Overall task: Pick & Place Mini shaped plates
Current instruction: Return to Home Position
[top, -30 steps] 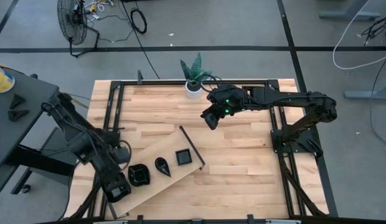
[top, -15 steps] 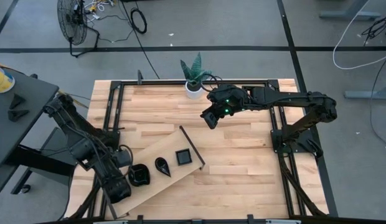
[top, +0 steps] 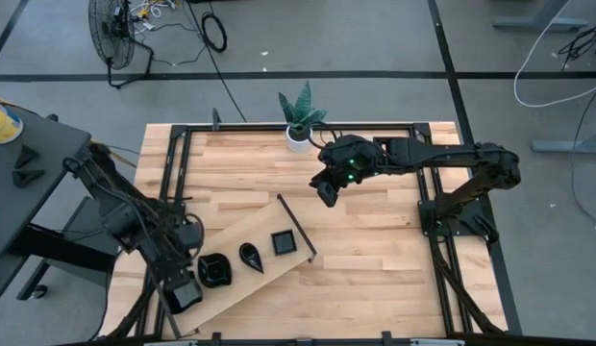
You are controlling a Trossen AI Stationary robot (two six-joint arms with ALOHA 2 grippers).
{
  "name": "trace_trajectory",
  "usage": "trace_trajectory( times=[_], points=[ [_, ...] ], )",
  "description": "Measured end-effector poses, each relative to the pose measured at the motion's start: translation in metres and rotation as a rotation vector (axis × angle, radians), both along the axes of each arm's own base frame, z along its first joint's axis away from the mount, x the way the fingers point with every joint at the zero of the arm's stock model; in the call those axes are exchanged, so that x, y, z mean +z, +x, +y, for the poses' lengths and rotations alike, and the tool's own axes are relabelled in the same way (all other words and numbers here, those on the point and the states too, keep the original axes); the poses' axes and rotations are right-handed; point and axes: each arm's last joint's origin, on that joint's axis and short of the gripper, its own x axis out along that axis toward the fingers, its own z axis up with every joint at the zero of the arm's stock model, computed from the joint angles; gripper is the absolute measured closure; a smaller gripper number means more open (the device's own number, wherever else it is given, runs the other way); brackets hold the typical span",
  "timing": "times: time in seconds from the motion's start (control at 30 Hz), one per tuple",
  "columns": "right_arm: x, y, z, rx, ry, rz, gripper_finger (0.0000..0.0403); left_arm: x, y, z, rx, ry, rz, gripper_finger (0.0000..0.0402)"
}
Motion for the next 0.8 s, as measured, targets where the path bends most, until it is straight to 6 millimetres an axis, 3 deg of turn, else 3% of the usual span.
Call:
trace_trajectory(
  times=[0.2, 0.3, 0.57, 0.8],
  points=[
    [0.006, -0.005, 0.002, 0.027, 0.015, -0.019, 0.0373, 0.011, -0.003, 0.021, -0.157, 0.111, -0.153, 0.0393],
    [0.014, -0.012, 0.003, 0.059, -0.027, -0.05, 0.0397, 0.016, -0.003, 0.031, -0.173, 0.181, -0.222, 0.0392],
    [0.032, -0.03, 0.003, 0.2, -0.223, -0.111, 0.0392, 0.039, 0.001, 0.059, -0.117, 0.302, -0.516, 0.0397],
    [0.034, -0.029, -0.004, 0.201, -0.319, -0.123, 0.0396, 0.061, 0.009, 0.088, -0.014, 0.356, -0.724, 0.0397]
  ],
)
